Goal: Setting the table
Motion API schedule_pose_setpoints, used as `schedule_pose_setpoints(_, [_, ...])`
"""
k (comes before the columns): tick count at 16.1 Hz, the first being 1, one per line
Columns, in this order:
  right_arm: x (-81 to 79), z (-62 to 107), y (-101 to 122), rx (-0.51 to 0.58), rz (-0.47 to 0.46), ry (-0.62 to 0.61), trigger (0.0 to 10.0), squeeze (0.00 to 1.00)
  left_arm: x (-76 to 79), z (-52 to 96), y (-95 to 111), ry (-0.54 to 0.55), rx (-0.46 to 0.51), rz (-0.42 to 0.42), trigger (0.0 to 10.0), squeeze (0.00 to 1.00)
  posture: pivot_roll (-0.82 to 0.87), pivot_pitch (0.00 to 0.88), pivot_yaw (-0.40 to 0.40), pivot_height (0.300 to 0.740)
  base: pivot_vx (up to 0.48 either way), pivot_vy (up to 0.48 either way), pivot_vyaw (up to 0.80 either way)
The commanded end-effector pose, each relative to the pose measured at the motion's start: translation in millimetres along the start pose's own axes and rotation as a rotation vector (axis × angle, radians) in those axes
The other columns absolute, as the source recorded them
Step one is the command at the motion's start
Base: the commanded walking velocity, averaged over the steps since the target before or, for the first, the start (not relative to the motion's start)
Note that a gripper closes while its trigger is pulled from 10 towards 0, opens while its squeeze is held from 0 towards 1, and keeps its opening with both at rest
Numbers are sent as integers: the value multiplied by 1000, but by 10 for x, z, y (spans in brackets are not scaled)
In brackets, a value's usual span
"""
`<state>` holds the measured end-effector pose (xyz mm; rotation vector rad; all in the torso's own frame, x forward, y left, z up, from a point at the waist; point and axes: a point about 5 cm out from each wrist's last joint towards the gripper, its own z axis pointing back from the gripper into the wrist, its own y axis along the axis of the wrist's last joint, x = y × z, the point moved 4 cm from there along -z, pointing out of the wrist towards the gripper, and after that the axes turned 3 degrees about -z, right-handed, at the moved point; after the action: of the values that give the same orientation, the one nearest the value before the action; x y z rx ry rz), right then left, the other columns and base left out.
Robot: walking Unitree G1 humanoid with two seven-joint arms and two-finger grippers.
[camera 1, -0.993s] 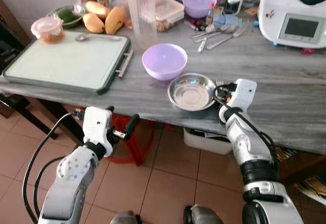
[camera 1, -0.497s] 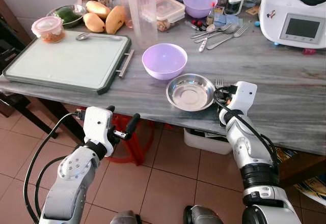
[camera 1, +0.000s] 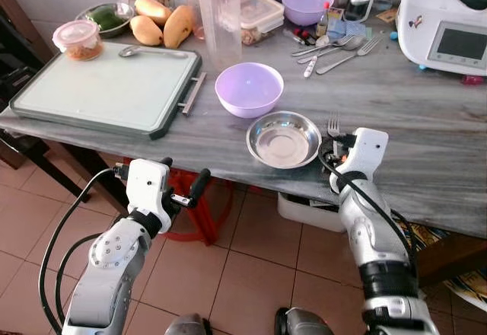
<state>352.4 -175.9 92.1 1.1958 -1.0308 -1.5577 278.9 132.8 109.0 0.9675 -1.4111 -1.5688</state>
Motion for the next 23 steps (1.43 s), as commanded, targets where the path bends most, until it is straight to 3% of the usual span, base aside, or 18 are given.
schedule_pose_setpoints(1, [216, 106, -329, -132, -20, -98, 10000, 1000, -3, -14, -10, 7, -3, -7, 10000, 0, 50, 76, 64, 740, 0, 0, 0])
schedule_pose_setpoints(7, [278, 274, -34, 33, -13, -155, 10000, 1000, 24, -27, -32, 10, 7, 8, 10000, 0, 35, 47, 59, 740, 0, 0, 0])
schedule_pose_setpoints(13, [253, 426, 83, 117, 46, -139, 10000, 1000, 47, -86, -41, 14, 27, 29, 10000, 0, 6, 0, 44, 740, 0, 0, 0])
schedule_pose_setpoints(16, [108, 507, 174, 210, 184, -52, 10000, 1000, 24, -109, -57, 42, 46, 47, 10000, 0, -12, 0, 51, 740, 0, 0, 0])
schedule_pose_setpoints(19, [-23, 539, 177, 228, 208, 20, 10000, 1000, -13, -91, -97, 70, 38, 55, 10000, 0, -26, 0, 57, 740, 0, 0, 0])
schedule_pose_setpoints(23, [-526, 503, -16, 119, 201, 327, 10000, 1000, -39, -226, -30, 84, 76, 49, 10000, 0, -26, 0, 38, 740, 0, 0, 0])
